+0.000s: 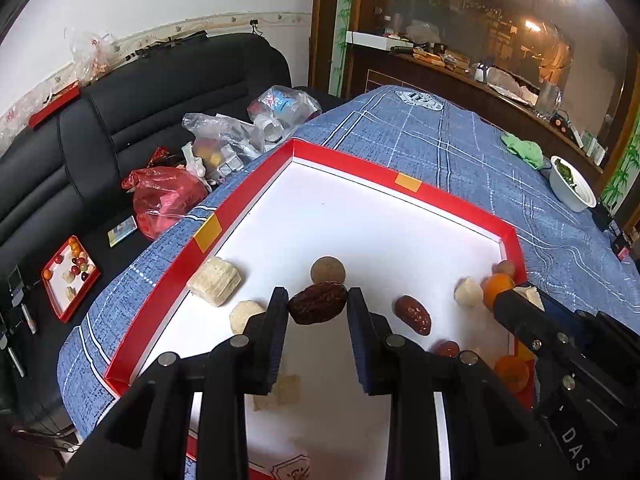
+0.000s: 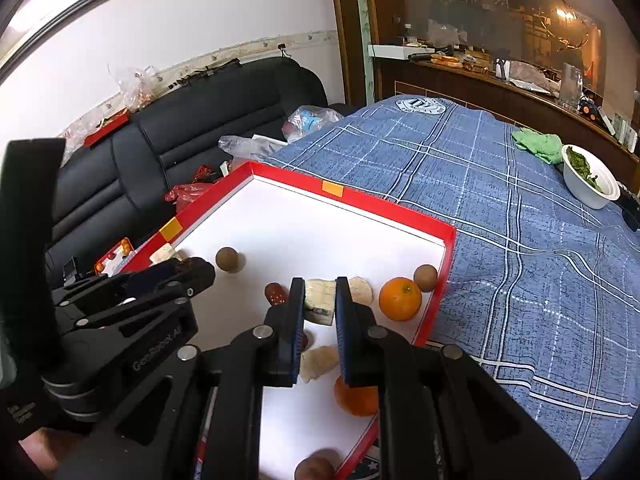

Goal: Organize fruits

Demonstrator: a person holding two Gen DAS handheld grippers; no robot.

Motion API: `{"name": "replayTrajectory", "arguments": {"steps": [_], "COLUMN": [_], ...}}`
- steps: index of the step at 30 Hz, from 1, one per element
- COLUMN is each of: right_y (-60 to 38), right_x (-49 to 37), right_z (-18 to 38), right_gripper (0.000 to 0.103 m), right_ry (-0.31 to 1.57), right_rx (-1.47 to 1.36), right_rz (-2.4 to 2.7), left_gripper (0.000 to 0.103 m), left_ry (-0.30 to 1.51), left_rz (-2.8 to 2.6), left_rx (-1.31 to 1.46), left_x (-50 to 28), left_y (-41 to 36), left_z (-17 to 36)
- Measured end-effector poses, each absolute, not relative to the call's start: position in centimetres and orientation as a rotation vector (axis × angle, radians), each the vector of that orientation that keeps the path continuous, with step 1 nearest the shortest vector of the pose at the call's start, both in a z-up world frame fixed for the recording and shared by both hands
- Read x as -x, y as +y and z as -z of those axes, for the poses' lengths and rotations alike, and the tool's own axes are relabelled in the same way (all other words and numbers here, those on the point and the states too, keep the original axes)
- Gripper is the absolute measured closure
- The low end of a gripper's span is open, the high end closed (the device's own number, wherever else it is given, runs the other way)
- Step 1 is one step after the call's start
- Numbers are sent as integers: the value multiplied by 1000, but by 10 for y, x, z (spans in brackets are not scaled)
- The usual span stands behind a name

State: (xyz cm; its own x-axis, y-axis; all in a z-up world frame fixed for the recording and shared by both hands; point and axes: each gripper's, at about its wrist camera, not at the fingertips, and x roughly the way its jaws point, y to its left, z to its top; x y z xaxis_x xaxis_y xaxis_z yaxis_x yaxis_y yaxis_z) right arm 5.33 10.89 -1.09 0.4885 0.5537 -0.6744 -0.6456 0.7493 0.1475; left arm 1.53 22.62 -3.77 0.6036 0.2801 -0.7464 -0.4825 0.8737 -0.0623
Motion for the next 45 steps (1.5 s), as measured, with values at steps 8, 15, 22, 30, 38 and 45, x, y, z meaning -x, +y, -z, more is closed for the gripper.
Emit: {"name": "replayTrajectory", "arguments": {"steps": [8, 15, 22, 30, 38, 45], "right_y": [118, 125, 135, 142, 135, 115], "right_x": [-59, -62, -69, -72, -77, -74], "right_z": [19, 19, 23, 32, 31, 16], "right_gripper": [86, 86, 86, 86, 48, 12], "right_ry": [794, 798, 816, 843, 847, 813], "right_rx": [140, 143, 149, 160, 144, 162], "right_rz": [-735, -740, -745, -743, -716, -697], "left_gripper": [74, 74, 74, 73, 34, 25], "left_ry": [818, 822, 829, 838, 823, 802], "left_rz": [-465, -486, -499, -531, -586, -561], "left_rx": [264, 265, 263, 258, 253, 230], "left_x": [-17, -19, -20, -20, -12, 3], "left_y": [228, 233, 233, 236, 240, 224], "left_z": [39, 40, 42, 44, 39, 20]}}
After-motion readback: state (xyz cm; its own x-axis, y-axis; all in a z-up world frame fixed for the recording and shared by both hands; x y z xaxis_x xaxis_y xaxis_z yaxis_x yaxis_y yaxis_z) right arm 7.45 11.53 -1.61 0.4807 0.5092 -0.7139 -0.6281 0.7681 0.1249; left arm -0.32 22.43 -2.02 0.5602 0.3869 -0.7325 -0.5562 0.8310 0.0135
